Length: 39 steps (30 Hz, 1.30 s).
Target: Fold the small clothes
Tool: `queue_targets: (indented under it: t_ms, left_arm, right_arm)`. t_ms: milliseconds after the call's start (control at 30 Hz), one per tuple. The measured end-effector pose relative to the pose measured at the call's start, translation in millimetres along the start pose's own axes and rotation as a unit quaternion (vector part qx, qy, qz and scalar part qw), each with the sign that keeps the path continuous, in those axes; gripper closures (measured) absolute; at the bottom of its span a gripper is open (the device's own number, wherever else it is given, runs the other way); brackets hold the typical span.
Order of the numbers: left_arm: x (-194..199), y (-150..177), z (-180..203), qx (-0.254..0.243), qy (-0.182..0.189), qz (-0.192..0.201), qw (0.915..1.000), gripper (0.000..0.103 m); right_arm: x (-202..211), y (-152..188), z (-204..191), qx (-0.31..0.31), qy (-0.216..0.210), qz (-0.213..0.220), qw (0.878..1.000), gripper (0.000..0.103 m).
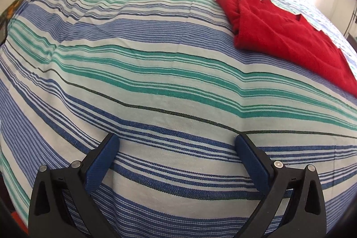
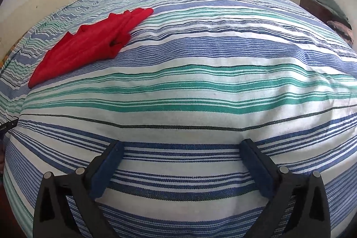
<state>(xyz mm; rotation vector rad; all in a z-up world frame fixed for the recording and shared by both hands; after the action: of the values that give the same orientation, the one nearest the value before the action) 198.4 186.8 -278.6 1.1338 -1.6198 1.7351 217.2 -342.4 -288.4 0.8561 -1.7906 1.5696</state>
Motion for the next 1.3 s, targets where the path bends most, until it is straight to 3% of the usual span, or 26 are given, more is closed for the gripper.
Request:
queue_targets:
  t_ms: [533, 633, 700, 767, 867, 967, 1067, 1133, 1200, 1267, 1300]
  left_arm:
    - [-2.8, -1.0, 1.8, -0.003, -0.009, 0.003, 1.0000, 0.000]
    - [1.3, -7.1, 1.7, -0.005, -0.004, -0.037, 0.9993, 0.002]
    - [16.1, -20.5, 7.2, 0.005, 0.048, -0.045, 0.9978, 0.002]
    - [35.9, -46.0, 19.3, 0.011, 0.106, -0.019, 0.9941, 0.002]
    - [46.8, -96.3, 50.0, -0.010, 0.154, 0.004, 0.9880, 0.001]
    - [17.3, -140.6, 83.8, -0.047, 0.165, -0.008, 0.9851, 0.001]
    - [-51.7, -172.7, 86.2, -0.045, 0.072, -0.053, 0.9950, 0.002]
    - [-88.5, -182.7, 78.7, -0.010, 0.050, -0.090, 0.9946, 0.002]
    - [-112.7, -186.4, 75.5, 0.027, 0.063, -0.125, 0.9897, 0.001]
    - [-116.8, -189.7, 78.3, 0.040, 0.068, -0.134, 0.9878, 0.001]
    - [-114.6, -191.6, 82.6, 0.038, 0.077, -0.133, 0.9874, 0.010]
  right_arm:
    - [0.1, 0.8, 0.1, 0.000, 0.001, 0.003, 1.000, 0.000]
    - [-0.3, 0.6, -0.6, 0.002, 0.003, 0.002, 1.000, 0.000]
    - [-1.0, 0.3, -0.9, 0.003, 0.006, 0.000, 1.000, 0.000]
    - [-1.7, 0.3, -1.6, 0.005, 0.008, 0.000, 1.000, 0.000]
    - [-2.4, 0.1, -1.6, 0.005, 0.007, 0.001, 1.000, 0.000]
    - [-3.1, 0.0, -1.7, 0.006, 0.008, 0.000, 1.000, 0.000]
    - [-3.0, -0.4, -1.3, 0.006, 0.008, 0.000, 1.000, 0.000]
    - [-3.0, -0.4, -1.3, 0.006, 0.008, 0.000, 1.000, 0.000]
    - [-3.0, -0.5, -1.2, 0.006, 0.008, 0.000, 1.000, 0.000]
    - [-3.1, -0.6, -1.2, 0.006, 0.008, 0.000, 1.000, 0.000]
    - [-3.0, -0.5, -1.4, 0.006, 0.008, 0.000, 1.000, 0.000]
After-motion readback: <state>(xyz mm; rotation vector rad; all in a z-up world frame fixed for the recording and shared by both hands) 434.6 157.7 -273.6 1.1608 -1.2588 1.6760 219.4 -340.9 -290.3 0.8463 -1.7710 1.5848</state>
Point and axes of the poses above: each gripper's, at about its wrist camera, not at the fingertips, and x roughly against the way its jaws point, z to its right, y to its underside, the point moved 6 cm from there along -x, roughly the way its jaws point, and after that the axes turned 1 degree about -x, right-handed, at the moved point
